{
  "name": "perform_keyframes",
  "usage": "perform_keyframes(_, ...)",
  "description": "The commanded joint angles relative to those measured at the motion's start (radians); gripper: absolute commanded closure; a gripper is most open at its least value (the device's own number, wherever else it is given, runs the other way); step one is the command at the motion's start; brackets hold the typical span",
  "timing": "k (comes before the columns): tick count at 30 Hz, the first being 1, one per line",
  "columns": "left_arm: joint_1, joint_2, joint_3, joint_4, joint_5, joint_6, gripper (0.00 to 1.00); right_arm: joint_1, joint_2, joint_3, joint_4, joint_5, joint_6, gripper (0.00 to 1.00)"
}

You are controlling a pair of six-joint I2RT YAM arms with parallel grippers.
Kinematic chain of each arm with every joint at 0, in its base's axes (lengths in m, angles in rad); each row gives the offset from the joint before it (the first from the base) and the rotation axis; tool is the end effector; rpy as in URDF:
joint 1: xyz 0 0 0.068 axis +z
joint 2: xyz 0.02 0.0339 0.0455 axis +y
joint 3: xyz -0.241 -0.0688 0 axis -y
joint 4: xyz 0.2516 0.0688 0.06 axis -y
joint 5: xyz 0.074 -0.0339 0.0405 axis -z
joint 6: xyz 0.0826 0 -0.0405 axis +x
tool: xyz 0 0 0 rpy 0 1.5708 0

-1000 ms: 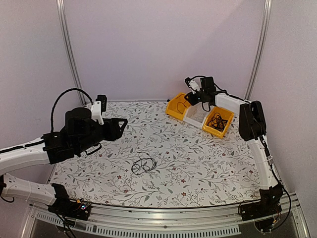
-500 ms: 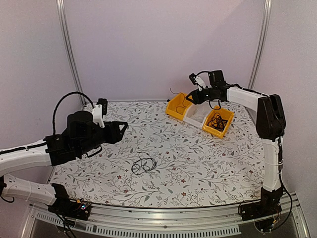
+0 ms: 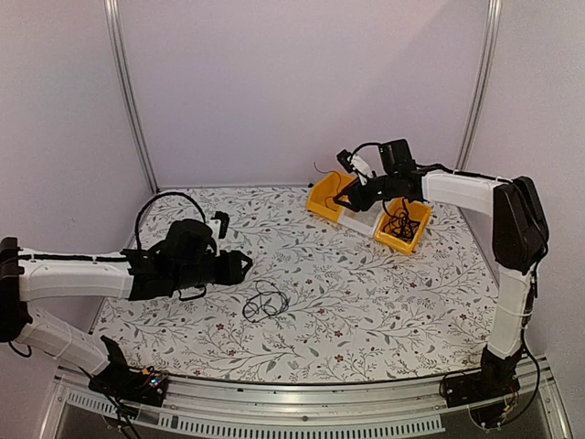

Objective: Untangle the cables

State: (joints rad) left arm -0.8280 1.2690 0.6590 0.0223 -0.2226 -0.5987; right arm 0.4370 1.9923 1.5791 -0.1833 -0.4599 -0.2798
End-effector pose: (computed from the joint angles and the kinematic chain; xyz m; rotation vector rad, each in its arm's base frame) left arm 0.2282 -0.2216 0.1630 0.1208 2.1979 -0.5841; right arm 0.4335 0.2430 0.2042 -0.9984 1.9095 0.5880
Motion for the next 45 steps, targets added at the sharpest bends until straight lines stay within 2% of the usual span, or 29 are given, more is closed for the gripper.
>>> perform_keyframes(1,0.012,0.066,0.006,0.006,0.107,-0.017,0.46,0.127,-0.027,-0.042,-0.083,-0.065,-0.125,0.52)
perform_keyframes(4,0.013,0.116,0.01,-0.018,0.141,-0.035,0.47,0.222,-0.031,-0.085,-0.119,-0.104,-0.198,0.48)
perform_keyframes(6,0.013,0.139,0.004,-0.075,0.141,-0.063,0.48,0.275,-0.021,-0.103,-0.132,-0.128,-0.213,0.4)
perform_keyframes(8,0.013,0.15,-0.022,-0.06,0.156,-0.087,0.49,0.319,0.005,-0.092,-0.151,-0.138,-0.213,0.33)
perform_keyframes(10,0.013,0.155,-0.062,-0.019,0.183,-0.112,0.5,0.349,0.053,-0.058,-0.175,-0.15,-0.203,0.31)
perform_keyframes(14,0.014,0.171,-0.105,0.082,0.252,-0.135,0.55,0.371,0.15,0.042,-0.201,-0.184,-0.147,0.3)
perform_keyframes(21,0.013,0.22,-0.116,0.136,0.299,-0.158,0.6,0.387,0.309,0.197,-0.257,-0.184,-0.089,0.34)
perform_keyframes(28,0.014,0.272,-0.123,0.177,0.31,-0.169,0.65,0.395,0.401,0.27,-0.305,-0.243,-0.072,0.45)
perform_keyframes(29,0.014,0.281,-0.122,0.181,0.31,-0.169,0.67,0.397,0.407,0.275,-0.307,-0.251,-0.07,0.52)
perform_keyframes(33,0.015,0.318,-0.113,0.192,0.302,-0.165,0.76,0.399,0.414,0.309,-0.331,-0.267,-0.062,0.97)
perform_keyframes(34,0.014,0.325,-0.109,0.194,0.302,-0.163,0.78,0.399,0.402,0.311,-0.34,-0.257,-0.065,1.0)
perform_keyframes(40,0.016,0.367,-0.102,0.215,0.279,-0.159,0.93,0.396,0.193,0.299,-0.39,-0.283,-0.112,1.0)
perform_keyframes(45,0.025,0.417,-0.082,0.213,0.27,-0.145,0.95,0.376,-0.002,0.309,-0.423,-0.467,-0.134,1.0)
